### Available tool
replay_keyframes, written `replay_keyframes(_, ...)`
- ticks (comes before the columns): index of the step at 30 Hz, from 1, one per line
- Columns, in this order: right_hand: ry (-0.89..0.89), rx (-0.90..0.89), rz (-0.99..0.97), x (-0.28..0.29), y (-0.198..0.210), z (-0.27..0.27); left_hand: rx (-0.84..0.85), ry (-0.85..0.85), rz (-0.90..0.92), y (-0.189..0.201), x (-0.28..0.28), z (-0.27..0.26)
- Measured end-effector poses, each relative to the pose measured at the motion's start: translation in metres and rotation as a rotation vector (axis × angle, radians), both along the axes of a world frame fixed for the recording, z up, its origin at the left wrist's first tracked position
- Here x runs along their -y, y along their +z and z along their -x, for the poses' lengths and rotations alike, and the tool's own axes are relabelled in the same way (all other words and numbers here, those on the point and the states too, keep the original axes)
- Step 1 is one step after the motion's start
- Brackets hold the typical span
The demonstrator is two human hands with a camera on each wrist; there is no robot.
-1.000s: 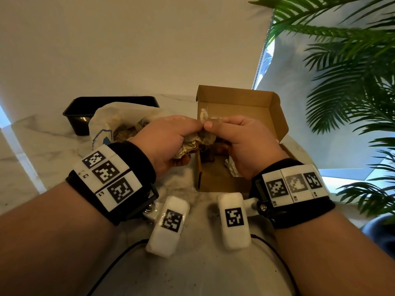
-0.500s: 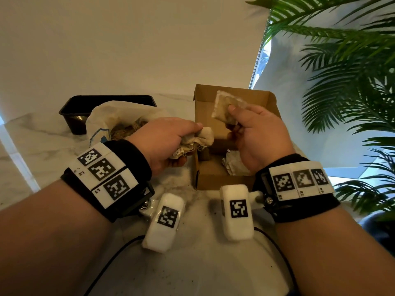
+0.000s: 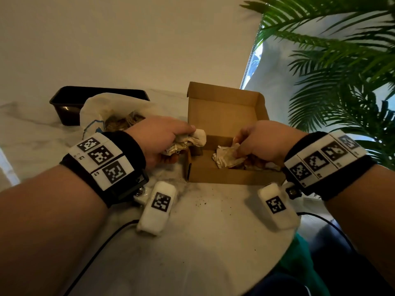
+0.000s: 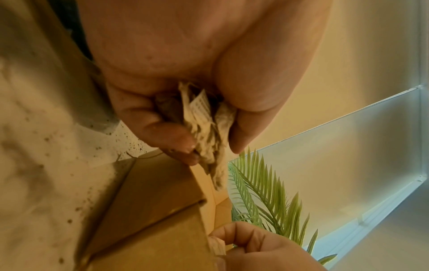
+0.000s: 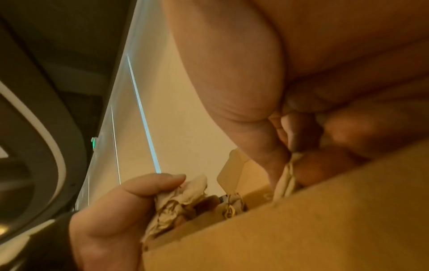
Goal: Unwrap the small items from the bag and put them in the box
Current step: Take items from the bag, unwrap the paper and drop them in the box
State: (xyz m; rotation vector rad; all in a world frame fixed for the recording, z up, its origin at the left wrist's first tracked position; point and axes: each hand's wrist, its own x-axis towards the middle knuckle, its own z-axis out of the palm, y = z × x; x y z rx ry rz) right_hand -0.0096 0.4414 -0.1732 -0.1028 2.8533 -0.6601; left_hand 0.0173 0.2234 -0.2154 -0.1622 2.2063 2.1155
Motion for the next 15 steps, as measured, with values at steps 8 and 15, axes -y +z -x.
replay_keyframes(8, 0.069, 0.064, -0.218, 0.017, 0.000, 0.002, 0.006, -0.009, 0.003, 0.001, 0.000, -0.001)
replay_keyframes(15, 0.104, -0.138, -0.067, 0.017, 0.005, 0.010, -0.016, -0.061, 0.042, 0.003, -0.001, -0.004)
